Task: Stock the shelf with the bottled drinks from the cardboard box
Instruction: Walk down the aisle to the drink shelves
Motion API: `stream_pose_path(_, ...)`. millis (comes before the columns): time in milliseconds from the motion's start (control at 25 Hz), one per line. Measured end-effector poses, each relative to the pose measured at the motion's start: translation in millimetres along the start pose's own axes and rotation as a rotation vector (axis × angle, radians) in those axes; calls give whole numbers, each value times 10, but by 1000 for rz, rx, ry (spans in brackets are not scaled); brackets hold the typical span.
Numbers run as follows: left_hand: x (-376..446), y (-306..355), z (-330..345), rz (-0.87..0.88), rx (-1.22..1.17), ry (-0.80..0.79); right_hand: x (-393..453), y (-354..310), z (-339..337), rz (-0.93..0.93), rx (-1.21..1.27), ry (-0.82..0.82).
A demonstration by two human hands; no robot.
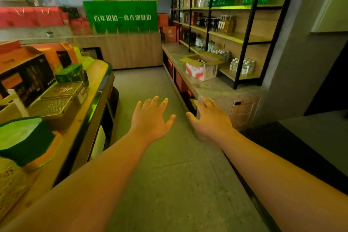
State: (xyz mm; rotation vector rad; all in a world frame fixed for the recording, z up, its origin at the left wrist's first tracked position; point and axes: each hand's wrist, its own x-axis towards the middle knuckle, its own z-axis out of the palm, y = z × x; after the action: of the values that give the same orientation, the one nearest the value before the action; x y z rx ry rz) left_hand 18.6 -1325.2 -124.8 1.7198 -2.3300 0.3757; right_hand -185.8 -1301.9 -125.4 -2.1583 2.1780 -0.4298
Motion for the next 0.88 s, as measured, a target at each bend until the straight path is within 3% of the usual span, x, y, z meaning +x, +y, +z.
stream_pose_path(440,3400,-699,1026,-15,-3,-27,3565,434,276,8,-42,30)
stream_pose_path(880,6895,-1695,2261,141,-42,-27,7063,524,1034,178,-27,37)
